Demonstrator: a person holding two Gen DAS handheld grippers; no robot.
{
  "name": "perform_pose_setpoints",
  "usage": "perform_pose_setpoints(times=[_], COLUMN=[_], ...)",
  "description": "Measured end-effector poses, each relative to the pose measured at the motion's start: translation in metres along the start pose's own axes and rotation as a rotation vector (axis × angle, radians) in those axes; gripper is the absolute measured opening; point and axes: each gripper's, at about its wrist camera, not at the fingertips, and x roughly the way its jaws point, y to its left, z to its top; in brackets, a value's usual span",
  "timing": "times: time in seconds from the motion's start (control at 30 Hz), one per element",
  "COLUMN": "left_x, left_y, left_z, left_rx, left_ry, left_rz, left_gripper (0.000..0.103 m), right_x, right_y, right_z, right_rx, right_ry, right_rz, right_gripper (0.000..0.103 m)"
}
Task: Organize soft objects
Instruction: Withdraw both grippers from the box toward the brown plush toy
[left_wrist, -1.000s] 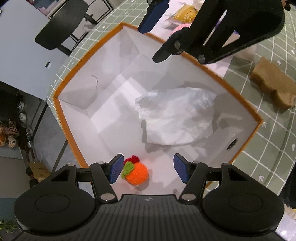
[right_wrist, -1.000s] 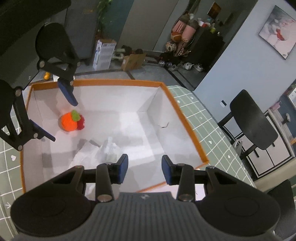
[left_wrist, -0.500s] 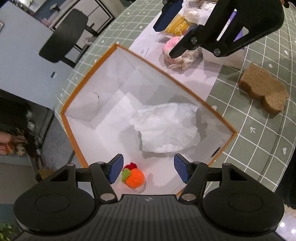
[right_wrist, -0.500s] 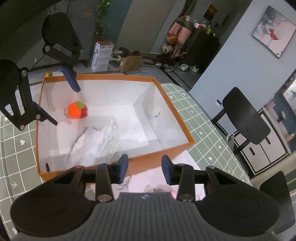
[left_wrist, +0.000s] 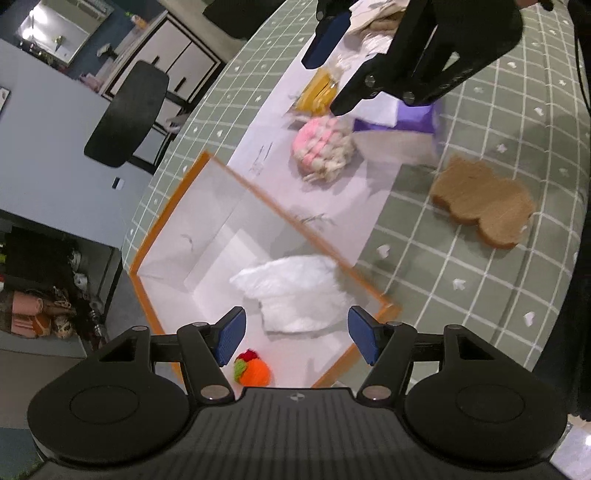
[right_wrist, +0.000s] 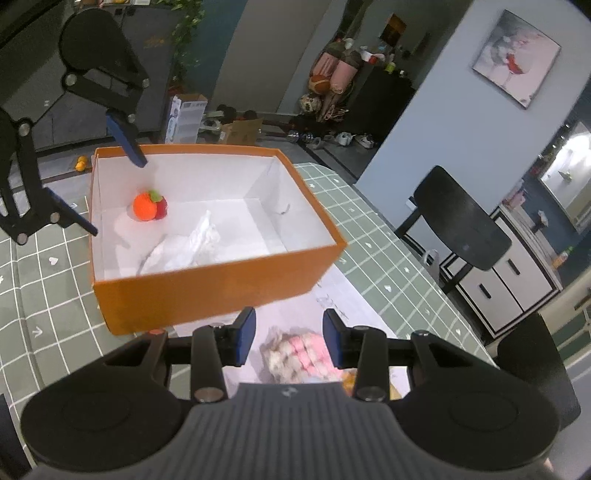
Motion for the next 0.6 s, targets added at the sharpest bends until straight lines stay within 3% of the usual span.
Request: perform_pose_setpoints(times=[0.37, 0.6], left_x=[-0.008, -0.005], left_y=[-0.049, -0.076], left_z=[0.02, 0.036], left_rx=[0.053, 0.069], left_ry=[-0.04, -0.087], left_rz=[0.029, 0.006], left_gripper=[0.077, 0.078], right_x=[-0.024, -0.038], right_y=[0.0, -0.003], right_z=[-0.055, -0.086], right_rx=[0.04, 0.083], right_ry=[0.031, 0.041], right_rz=[-0.033, -0.062], right_gripper=[0.039, 0.04])
